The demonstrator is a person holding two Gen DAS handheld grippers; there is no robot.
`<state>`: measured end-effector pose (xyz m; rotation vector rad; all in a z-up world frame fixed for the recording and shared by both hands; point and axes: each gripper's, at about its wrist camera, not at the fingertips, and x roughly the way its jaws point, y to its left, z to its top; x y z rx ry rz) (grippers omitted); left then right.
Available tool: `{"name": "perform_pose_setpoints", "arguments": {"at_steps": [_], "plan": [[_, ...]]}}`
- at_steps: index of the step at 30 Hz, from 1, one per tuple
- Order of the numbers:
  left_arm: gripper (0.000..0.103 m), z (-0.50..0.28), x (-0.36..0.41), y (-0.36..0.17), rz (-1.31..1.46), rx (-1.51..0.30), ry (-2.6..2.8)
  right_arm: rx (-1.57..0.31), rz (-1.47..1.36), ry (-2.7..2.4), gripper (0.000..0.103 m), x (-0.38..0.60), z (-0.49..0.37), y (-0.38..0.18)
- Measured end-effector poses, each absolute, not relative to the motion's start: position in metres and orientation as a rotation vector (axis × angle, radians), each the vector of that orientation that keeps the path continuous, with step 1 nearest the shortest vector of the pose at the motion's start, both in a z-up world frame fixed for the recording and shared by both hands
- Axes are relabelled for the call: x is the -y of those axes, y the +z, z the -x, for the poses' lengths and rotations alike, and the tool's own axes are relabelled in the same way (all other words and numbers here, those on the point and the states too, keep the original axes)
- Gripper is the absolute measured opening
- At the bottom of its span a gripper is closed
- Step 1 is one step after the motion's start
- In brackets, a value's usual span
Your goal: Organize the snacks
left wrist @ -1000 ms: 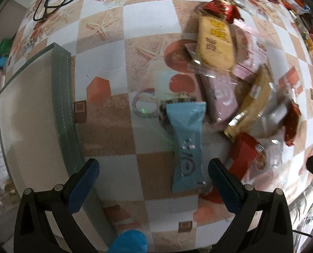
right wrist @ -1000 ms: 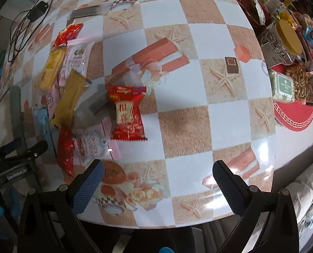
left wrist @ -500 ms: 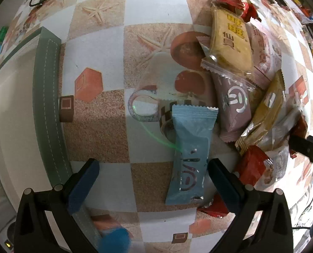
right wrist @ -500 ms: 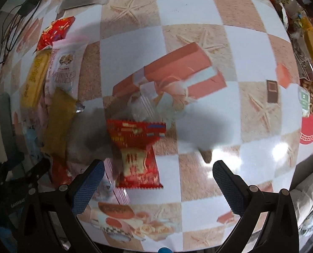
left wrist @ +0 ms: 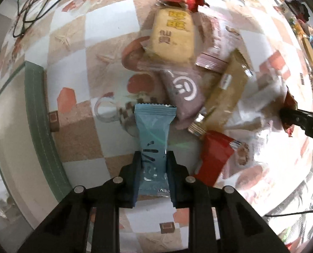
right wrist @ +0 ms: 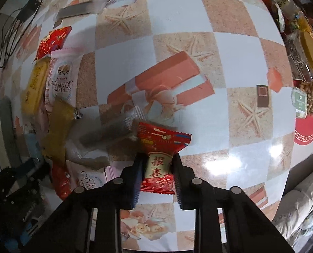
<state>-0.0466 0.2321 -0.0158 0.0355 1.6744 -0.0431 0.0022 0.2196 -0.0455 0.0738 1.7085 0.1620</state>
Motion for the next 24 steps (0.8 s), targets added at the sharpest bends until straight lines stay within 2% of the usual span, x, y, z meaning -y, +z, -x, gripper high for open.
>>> {"name": "perform_pose_setpoints", "arguments": {"at_steps": [16,24], "plan": [[0.025,0.098,-0.300,0.060,0.080,-1.535,-0.066,-1.626,-0.089,0.291,0.028,-0.240,0.017,0.014],[0.025,0.118,-0.337,0.085,0.134,-1.480,0.008,-1.604,-0.014,0.431,0.028,-0.303,0.022,0.028]]}}
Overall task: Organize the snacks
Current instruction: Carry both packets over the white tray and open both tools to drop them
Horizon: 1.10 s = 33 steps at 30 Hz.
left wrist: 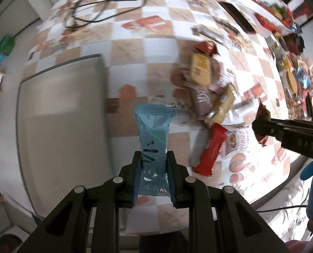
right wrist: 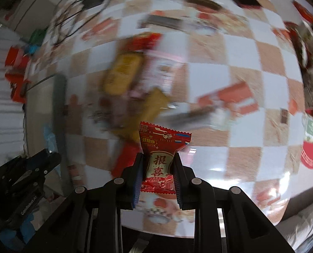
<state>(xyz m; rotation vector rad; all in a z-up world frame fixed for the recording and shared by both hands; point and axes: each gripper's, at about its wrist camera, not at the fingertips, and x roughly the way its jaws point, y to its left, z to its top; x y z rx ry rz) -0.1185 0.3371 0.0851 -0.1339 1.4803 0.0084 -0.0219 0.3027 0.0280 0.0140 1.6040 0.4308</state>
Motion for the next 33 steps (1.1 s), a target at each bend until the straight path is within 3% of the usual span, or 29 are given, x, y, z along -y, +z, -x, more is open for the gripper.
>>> {"name": "perform_pose_setpoints", "arguments": {"at_steps": [18,33], "plan": [[0.025,0.189,-0.451,0.077,0.294,-1.479,0.290,-1.585,0.231,0.795,0.028,-0.542,0.025,0.044],[0.025,0.215,-0.480,0.050,0.324,-1.537,0.312,-1.649,0.315,0.872,0.028,-0.624,0.043,0.019]]}}
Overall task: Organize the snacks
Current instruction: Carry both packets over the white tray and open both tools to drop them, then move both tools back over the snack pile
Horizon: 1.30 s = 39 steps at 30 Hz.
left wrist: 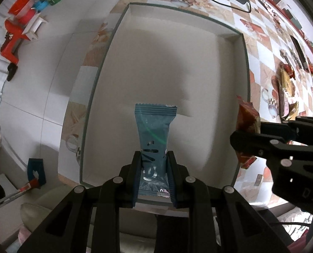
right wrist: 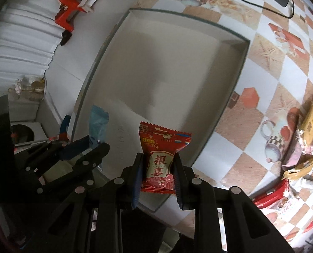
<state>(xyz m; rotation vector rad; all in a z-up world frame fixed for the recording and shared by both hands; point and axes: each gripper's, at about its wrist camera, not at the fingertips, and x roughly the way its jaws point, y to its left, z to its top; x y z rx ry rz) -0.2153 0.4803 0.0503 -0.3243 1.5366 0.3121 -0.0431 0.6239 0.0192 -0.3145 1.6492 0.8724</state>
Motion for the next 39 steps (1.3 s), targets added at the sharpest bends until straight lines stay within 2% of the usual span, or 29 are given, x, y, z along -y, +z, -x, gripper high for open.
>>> {"name": "perform_pose_setpoints", "arguments": {"at_steps": [4,6,8,9,10,11,13,19,20,22,29,35,39], "plan": [[0.028,0.218,-0.480,0.049,0.319,-1.538,0.302,-1.657,0.326,0.869,0.028,-0.636,0.048,0.014],[0.042,0.219,-0.480,0.049,0.320,-1.537,0.297,-1.659,0.335,0.869,0.028,-0.640,0.050,0.013],[0.064,0.220,-0.479,0.050,0.314,-1.533,0.306,-1.661,0.342,0.870,0.029,-0.643,0.051,0.010],[0.067,0.219,-0.479,0.050,0.310,-1.531,0.310,-1.660,0.344,0.869,0.029,-0.646,0.053,0.009],[0.070,0.218,-0.480,0.049,0.309,-1.530,0.313,-1.657,0.347,0.865,0.033,-0.649,0.054,0.008],[0.072,0.217,-0.480,0.049,0.309,-1.531,0.314,-1.655,0.345,0.860,0.054,-0.649,0.055,0.008],[0.074,0.216,-0.479,0.049,0.309,-1.538,0.316,-1.636,0.330,0.855,0.082,-0.647,0.054,0.011],[0.078,0.212,-0.477,0.050,0.302,-1.544,0.329,-1.620,0.339,0.811,0.083,-0.637,0.050,0.013],[0.079,0.211,-0.476,0.051,0.303,-1.541,0.330,-1.619,0.337,0.797,0.086,-0.634,0.047,0.012],[0.079,0.211,-0.476,0.051,0.301,-1.537,0.331,-1.612,0.327,0.764,0.103,-0.625,0.040,0.010],[0.079,0.207,-0.467,0.055,0.293,-1.540,0.329,-1.687,0.230,0.590,0.103,-0.577,0.005,-0.008],[0.079,0.202,-0.462,0.058,0.270,-1.539,0.341,-1.822,0.035,0.419,0.103,-0.531,-0.014,-0.039],[0.079,0.196,-0.454,0.061,0.254,-1.546,0.340,-1.834,-0.010,0.390,0.103,-0.515,-0.017,-0.044]]}}
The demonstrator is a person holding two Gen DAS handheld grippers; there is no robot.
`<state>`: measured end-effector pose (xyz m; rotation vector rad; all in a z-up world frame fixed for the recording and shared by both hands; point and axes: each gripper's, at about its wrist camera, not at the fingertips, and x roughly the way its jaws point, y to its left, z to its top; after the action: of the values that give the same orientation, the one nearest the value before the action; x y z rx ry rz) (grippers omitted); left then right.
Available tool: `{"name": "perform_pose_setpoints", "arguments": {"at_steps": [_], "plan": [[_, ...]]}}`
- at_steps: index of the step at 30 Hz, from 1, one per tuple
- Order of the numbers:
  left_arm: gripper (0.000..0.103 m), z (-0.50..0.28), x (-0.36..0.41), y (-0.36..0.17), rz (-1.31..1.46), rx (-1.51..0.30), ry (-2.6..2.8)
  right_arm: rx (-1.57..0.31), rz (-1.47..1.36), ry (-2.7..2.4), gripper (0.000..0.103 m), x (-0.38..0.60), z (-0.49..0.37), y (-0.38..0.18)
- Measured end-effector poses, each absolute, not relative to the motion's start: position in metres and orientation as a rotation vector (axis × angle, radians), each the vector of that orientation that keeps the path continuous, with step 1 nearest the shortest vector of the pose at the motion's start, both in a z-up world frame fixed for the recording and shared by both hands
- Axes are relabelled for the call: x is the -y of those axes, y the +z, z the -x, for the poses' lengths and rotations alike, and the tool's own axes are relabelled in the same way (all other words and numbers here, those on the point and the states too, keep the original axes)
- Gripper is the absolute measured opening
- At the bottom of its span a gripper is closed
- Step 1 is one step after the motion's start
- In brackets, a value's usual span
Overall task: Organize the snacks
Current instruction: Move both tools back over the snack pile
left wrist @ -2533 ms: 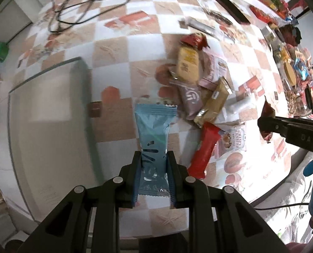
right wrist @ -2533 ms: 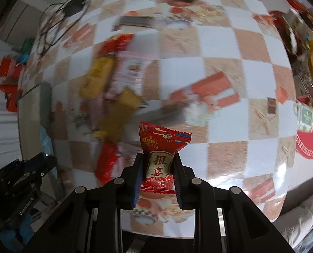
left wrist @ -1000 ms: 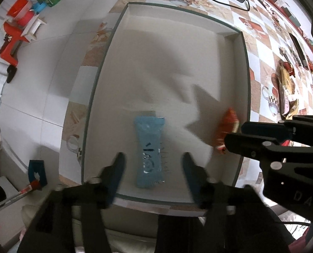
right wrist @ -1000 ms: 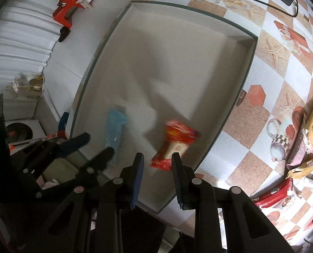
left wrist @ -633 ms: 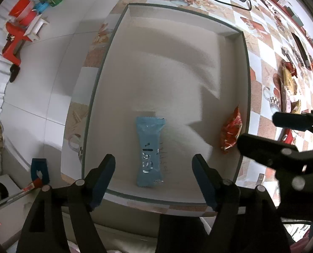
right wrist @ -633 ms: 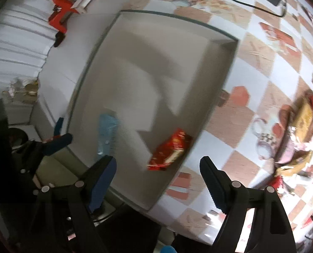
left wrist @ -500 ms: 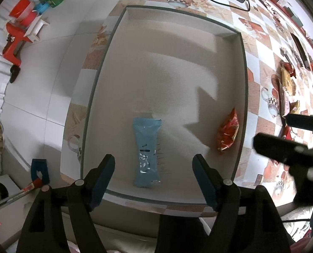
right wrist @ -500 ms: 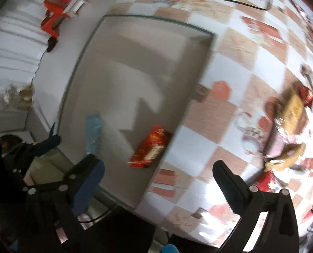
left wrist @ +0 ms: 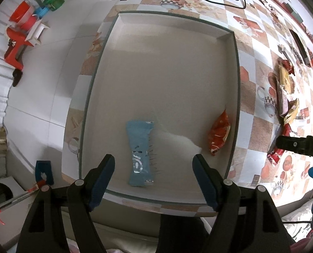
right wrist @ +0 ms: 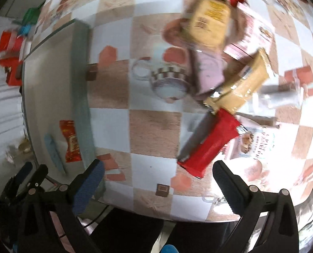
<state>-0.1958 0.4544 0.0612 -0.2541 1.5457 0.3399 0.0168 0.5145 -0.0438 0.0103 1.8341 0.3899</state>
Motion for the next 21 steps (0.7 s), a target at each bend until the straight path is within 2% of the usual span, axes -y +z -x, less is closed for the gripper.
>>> {"name": "perform_pose_setpoints", "arguments": {"at_steps": [11,21], "plan": [[0.079,0.178,-0.422,0.074,0.156,-1.554,0.308,-1.836,-0.082,0.355,0.103,-0.467,-0.027,-0.056],[0.079,0.163,-0.388,0.082,0.054,-1.563,0.251,-1.824,-0.162,0.239,0.103,-0.376,-0.058,-0.082]]}}
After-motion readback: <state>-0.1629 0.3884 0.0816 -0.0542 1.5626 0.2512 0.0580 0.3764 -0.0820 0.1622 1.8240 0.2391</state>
